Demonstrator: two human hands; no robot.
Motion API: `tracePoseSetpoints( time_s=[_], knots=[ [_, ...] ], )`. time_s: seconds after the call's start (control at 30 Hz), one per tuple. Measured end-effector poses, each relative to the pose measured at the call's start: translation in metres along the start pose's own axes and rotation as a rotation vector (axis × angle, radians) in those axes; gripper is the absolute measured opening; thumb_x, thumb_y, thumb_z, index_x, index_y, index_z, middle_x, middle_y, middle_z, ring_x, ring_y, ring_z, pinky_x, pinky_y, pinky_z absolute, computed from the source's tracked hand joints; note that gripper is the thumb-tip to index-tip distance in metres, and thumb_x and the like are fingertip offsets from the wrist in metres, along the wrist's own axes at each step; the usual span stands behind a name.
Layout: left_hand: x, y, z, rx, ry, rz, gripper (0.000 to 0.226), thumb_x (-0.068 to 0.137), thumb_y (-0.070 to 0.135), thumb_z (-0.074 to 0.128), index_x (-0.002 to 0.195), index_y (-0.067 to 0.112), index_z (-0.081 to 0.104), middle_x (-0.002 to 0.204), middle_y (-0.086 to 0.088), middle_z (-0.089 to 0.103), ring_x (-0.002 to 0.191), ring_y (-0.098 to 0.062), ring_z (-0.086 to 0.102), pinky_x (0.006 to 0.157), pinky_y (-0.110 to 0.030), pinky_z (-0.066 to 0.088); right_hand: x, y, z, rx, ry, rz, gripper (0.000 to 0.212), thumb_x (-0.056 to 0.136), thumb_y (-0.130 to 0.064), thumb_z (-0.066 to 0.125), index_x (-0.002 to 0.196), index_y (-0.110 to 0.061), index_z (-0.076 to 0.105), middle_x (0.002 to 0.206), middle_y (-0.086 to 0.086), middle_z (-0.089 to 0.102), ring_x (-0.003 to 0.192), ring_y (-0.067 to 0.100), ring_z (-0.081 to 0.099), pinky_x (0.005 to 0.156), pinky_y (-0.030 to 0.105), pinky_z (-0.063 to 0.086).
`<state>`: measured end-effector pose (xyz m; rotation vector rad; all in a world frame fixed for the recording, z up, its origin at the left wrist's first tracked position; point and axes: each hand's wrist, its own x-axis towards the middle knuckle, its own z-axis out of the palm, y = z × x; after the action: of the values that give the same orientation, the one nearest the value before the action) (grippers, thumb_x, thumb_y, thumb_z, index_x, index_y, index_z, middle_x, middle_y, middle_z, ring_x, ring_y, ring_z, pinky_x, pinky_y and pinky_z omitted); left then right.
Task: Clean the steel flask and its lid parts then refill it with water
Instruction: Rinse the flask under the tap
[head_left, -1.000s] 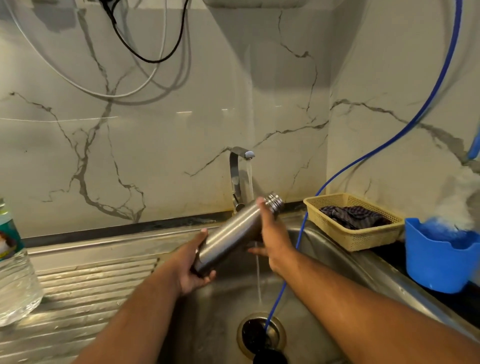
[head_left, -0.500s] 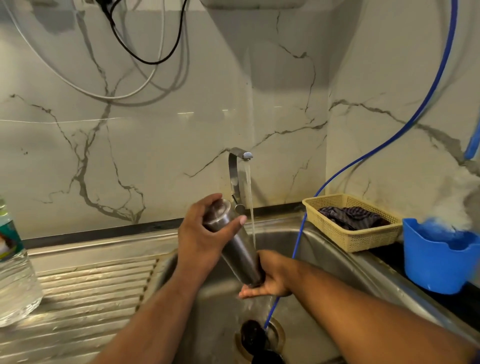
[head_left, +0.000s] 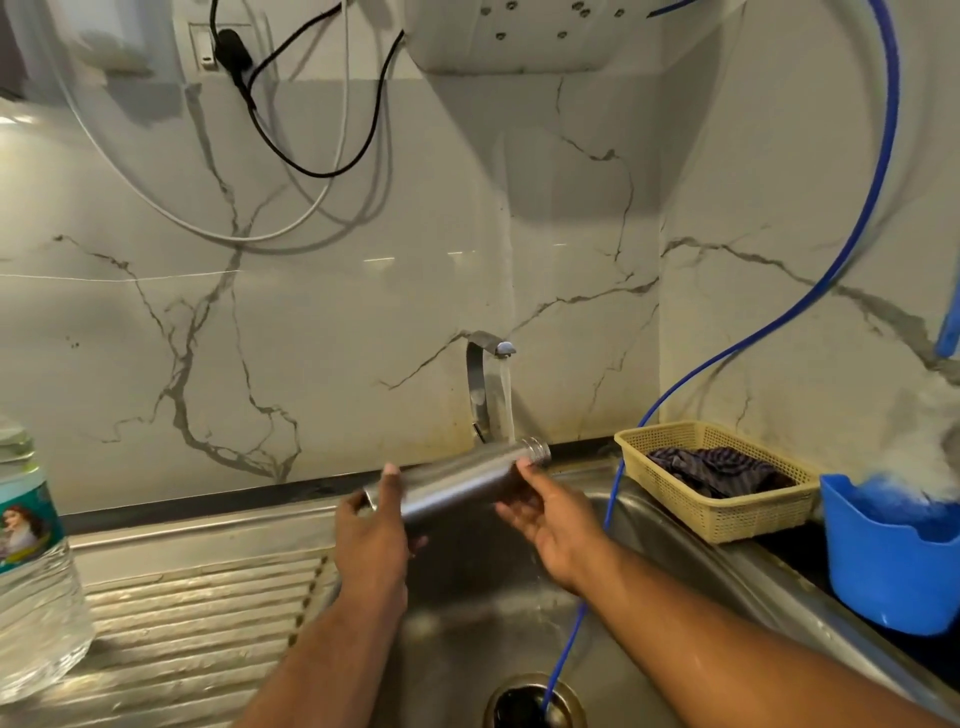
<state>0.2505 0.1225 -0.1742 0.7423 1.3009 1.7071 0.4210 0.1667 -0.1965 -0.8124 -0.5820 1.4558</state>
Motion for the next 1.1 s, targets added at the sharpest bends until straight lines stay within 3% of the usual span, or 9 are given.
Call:
tracePoseSetpoints(
  time_s=[0.13, 0.2, 0.37, 0.57, 0.67, 0.8, 0.9, 1.03, 1.1],
  knots=[
    [-0.013, -0.014, 0.01, -0.023, -0.162, -0.329, 0.035, 0.101, 0.037, 0.057, 0.122, 0.01, 0.056, 0.116, -0.024, 0.059, 0.101, -0.038, 0.065, 0.066, -0.046, 0.062, 0.002, 0.016, 0.005, -0.243, -0.068, 0.042, 0.092, 0.078, -0.034, 0.086, 0.151, -0.048, 0.031, 0.126, 0.011, 0.064, 0.11, 0.035, 0.065, 0.088, 0.059, 0.058],
    [-0.019, -0.019, 0.017, 0.042, -0.243, -0.434, 0.033, 0.103, 0.038, 0.05, 0.115, 0.009, 0.059, 0.11, -0.026, 0.064, 0.098, -0.039, 0.068, 0.072, -0.05, 0.062, 0.005, 0.015, 0.005, -0.232, -0.055, 0.006, 0.107, 0.076, -0.031, 0.088, 0.152, -0.055, 0.018, 0.127, 0.008, 0.062, 0.106, 0.032, 0.066, 0.084, 0.056, 0.059],
    [-0.019, -0.028, 0.02, 0.431, -0.307, -0.466, 0.032, 0.104, 0.025, 0.041, 0.096, 0.004, 0.064, 0.091, -0.022, 0.067, 0.085, -0.036, 0.065, 0.077, -0.048, 0.058, -0.007, 0.017, -0.001, -0.559, -0.052, 0.024, 0.079, 0.074, -0.023, 0.089, 0.141, -0.021, 0.048, 0.109, 0.004, 0.07, 0.091, 0.02, 0.07, 0.063, 0.032, 0.055],
    [-0.012, -0.033, 0.017, 0.566, -0.297, -0.339, 0.027, 0.101, 0.026, 0.049, 0.099, 0.011, 0.072, 0.103, -0.016, 0.071, 0.099, -0.033, 0.064, 0.094, -0.048, 0.05, -0.007, 0.02, 0.003, -0.751, -0.045, -0.199, 0.074, 0.065, -0.029, 0.094, 0.125, -0.033, 0.051, 0.108, -0.008, 0.067, 0.093, 0.009, 0.068, 0.071, 0.024, 0.056],
    [-0.002, -0.035, 0.015, 0.596, -0.231, -0.301, 0.02, 0.102, 0.023, 0.05, 0.099, 0.013, 0.067, 0.106, -0.015, 0.066, 0.101, -0.031, 0.06, 0.094, -0.047, 0.049, -0.006, 0.017, -0.002, -0.767, 0.039, -0.229, 0.075, 0.071, -0.036, 0.091, 0.132, -0.034, 0.047, 0.116, -0.006, 0.065, 0.095, 0.011, 0.067, 0.072, 0.027, 0.058],
    [0.008, -0.042, 0.01, 0.655, -0.205, -0.247, 0.018, 0.098, 0.021, 0.053, 0.093, 0.012, 0.068, 0.102, -0.014, 0.066, 0.09, -0.031, 0.059, 0.077, -0.041, 0.047, -0.011, 0.023, -0.01, -1.095, 0.056, -0.083, 0.078, 0.067, -0.031, 0.094, 0.131, -0.027, 0.05, 0.124, 0.002, 0.066, 0.106, 0.023, 0.069, 0.079, 0.042, 0.063],
    [0.015, -0.045, 0.007, 0.716, -0.189, -0.208, 0.019, 0.098, 0.022, 0.054, 0.09, 0.013, 0.07, 0.092, -0.012, 0.068, 0.086, -0.031, 0.064, 0.069, -0.036, 0.047, -0.005, 0.019, -0.004, -1.045, 0.096, -0.221, 0.074, 0.071, -0.031, 0.092, 0.131, -0.027, 0.049, 0.125, 0.0, 0.066, 0.112, 0.022, 0.067, 0.09, 0.039, 0.06],
    [0.016, -0.049, 0.007, 0.72, -0.209, -0.156, 0.022, 0.097, 0.023, 0.055, 0.09, 0.01, 0.072, 0.087, -0.011, 0.068, 0.081, -0.029, 0.063, 0.063, -0.031, 0.042, -0.008, 0.027, -0.009, -1.172, 0.099, -0.089, 0.077, 0.065, -0.033, 0.095, 0.128, -0.025, 0.051, 0.125, 0.002, 0.066, 0.109, 0.025, 0.068, 0.081, 0.043, 0.063],
    [0.016, -0.049, 0.006, 0.74, -0.22, -0.133, 0.021, 0.097, 0.023, 0.057, 0.088, 0.011, 0.072, 0.091, -0.011, 0.071, 0.084, -0.03, 0.067, 0.062, -0.032, 0.043, -0.008, 0.027, -0.01, -1.221, 0.116, -0.116, 0.076, 0.066, -0.032, 0.094, 0.129, -0.023, 0.052, 0.126, 0.002, 0.066, 0.111, 0.024, 0.068, 0.088, 0.041, 0.061]
  ],
)
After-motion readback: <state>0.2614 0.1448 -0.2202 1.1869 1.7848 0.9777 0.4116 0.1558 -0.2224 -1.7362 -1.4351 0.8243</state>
